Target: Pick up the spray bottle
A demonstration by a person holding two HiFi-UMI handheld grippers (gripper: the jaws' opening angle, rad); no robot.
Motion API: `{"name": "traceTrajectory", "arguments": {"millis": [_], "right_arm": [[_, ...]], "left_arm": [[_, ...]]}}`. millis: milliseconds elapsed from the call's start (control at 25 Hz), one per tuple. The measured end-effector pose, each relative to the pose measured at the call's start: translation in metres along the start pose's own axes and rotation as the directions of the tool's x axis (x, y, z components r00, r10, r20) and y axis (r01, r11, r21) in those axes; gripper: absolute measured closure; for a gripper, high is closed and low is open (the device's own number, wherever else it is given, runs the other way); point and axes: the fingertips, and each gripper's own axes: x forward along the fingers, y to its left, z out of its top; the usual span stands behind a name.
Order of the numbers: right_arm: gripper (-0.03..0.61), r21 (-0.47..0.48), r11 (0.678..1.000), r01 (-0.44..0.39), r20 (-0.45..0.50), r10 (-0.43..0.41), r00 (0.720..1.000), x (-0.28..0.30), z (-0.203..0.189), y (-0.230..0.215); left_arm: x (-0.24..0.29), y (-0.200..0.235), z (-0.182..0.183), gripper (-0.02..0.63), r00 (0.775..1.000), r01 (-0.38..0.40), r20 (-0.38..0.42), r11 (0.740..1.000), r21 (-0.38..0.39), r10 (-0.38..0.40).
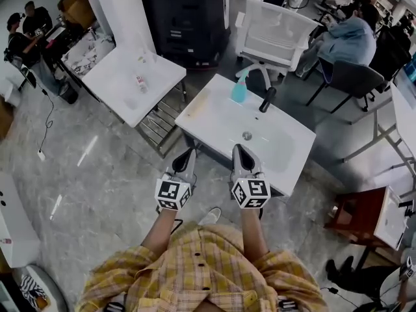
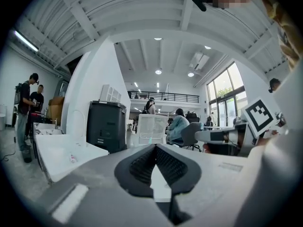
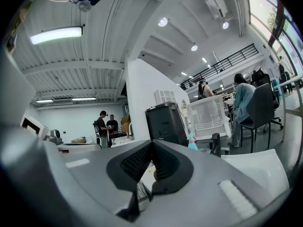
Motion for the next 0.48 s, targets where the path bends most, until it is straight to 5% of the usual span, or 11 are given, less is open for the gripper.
{"name": "traceTrajectory", "arguments": {"millis": [480], "right_arm": [[0.577,0.023,0.998,0.05,-0.047,-0.049,0.998,0.045,-0.01,-0.041]], "left_arm": [[0.069,0.01,-0.009,0.615,0.999,0.013,-0.041,1.0,-0.003,-0.013]]}}
